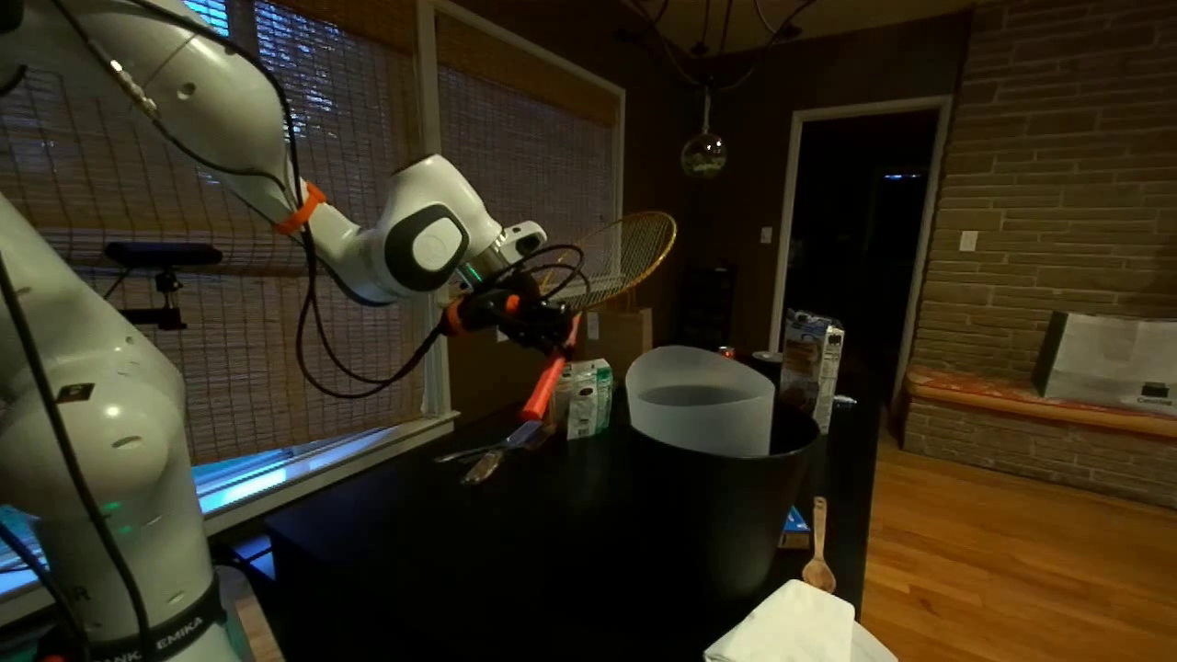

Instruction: Put the tennis racket

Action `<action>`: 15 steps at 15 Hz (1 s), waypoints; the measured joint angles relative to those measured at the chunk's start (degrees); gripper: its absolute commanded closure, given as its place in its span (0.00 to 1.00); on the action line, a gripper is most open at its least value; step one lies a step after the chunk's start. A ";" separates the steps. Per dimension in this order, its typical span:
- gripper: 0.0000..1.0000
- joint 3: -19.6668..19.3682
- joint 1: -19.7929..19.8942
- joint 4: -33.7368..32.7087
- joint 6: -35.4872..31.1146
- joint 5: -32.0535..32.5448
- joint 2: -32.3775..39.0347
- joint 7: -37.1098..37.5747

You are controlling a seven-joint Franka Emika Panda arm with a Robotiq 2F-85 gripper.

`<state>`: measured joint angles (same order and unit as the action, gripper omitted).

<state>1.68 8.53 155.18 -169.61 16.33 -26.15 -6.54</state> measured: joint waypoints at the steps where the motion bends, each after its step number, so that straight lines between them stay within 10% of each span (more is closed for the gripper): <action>1: 0.93 0.79 1.76 -0.61 -1.69 0.04 -0.12 1.22; 7: 0.93 5.86 15.62 -8.04 -6.15 0.21 -1.48 7.67; 13: 0.93 16.84 40.97 -14.80 -14.56 9.67 2.37 18.57; 14: 0.71 19.46 45.50 -15.97 -14.23 10.51 3.38 19.99; 15: 0.71 20.72 47.63 -16.38 -14.30 10.61 4.21 20.18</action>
<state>22.40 56.17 138.80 -183.91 26.94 -21.95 13.65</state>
